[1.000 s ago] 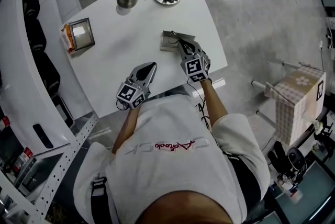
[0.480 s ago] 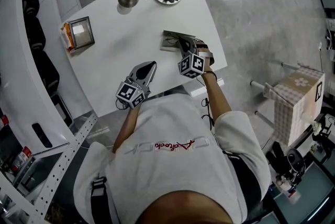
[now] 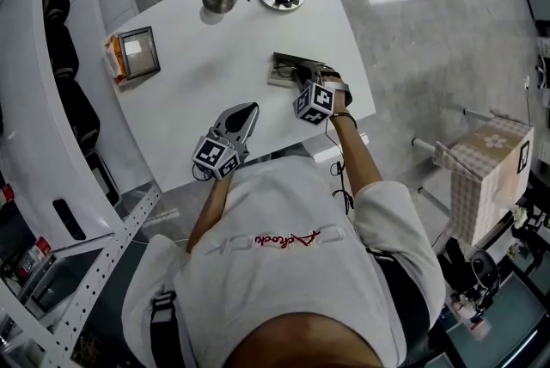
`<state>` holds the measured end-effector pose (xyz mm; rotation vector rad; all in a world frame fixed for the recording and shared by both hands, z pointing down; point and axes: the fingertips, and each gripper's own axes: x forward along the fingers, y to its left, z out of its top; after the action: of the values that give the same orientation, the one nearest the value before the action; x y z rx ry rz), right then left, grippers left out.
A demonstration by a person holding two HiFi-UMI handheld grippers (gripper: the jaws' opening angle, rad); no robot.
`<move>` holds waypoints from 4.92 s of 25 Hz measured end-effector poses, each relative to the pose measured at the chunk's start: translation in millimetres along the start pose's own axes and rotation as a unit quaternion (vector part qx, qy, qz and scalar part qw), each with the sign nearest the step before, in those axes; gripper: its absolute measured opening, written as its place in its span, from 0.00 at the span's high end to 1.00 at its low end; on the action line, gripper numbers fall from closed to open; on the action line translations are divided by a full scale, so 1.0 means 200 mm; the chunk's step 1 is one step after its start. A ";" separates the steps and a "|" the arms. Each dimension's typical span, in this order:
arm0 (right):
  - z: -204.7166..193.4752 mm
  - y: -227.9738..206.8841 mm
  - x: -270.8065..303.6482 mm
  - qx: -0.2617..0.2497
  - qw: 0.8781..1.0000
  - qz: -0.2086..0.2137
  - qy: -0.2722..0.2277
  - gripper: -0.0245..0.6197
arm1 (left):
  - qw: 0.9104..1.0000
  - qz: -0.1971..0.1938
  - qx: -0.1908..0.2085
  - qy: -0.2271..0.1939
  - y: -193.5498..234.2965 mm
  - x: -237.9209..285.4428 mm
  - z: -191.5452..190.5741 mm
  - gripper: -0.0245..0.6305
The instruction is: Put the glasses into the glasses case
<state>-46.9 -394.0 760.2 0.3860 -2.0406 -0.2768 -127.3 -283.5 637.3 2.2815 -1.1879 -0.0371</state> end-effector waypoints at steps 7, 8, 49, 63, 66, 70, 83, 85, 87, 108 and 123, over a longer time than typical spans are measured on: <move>0.01 -0.01 0.00 -0.005 1.000 -0.013 -0.008 0.88 | 1.000 0.004 0.000 -0.001 0.01 -0.02 0.00 0.95; 0.01 -0.01 0.00 -0.002 1.000 -0.012 -0.010 0.86 | 1.000 0.004 0.000 -0.001 0.01 -0.02 0.00 0.95; 0.24 0.13 -0.76 0.293 0.923 -0.168 -0.184 0.95 | 0.990 -0.094 0.100 -0.034 -0.36 -0.22 0.08 0.95; 0.35 0.44 -1.14 0.420 0.825 -0.207 -0.317 0.95 | 0.986 -0.129 0.102 -0.034 -0.56 -0.36 -0.02 0.95; 0.37 0.49 -1.19 0.414 0.826 -0.204 -0.324 0.95 | 0.986 -0.132 0.100 -0.034 -0.61 -0.37 -0.05 0.95; 0.36 0.54 -1.25 0.399 0.831 -0.202 -0.331 0.95 | 0.985 -0.133 0.100 -0.034 -0.67 -0.37 -0.08 0.95; 0.23 0.83 -1.47 0.366 0.849 -0.185 -0.334 0.95 | 0.987 -0.119 0.102 -0.027 -1.00 -0.49 -0.30 0.95; 0.20 0.88 -1.50 0.361 0.851 -0.185 -0.334 0.95 | 0.988 -0.114 0.102 -0.029 -1.05 -0.51 -0.34 0.95; 0.17 0.94 -1.53 0.360 0.851 -0.184 -0.334 0.95 | 0.988 -0.111 0.101 -0.030 -1.10 -0.54 -0.38 0.95; -0.02 1.55 -1.88 0.348 0.855 -0.193 -0.334 0.96 | 0.986 -0.113 0.119 -0.022 -1.56 -0.91 -0.82 0.95; 0.01 1.70 -2.00 0.329 0.855 -0.202 -0.347 0.96 | 0.984 -0.107 0.136 -0.045 -1.67 -1.09 -0.89 0.95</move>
<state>79.4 74.1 557.0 1.3071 -2.7256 0.0708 38.5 115.9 575.2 2.6675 -1.0380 -0.0621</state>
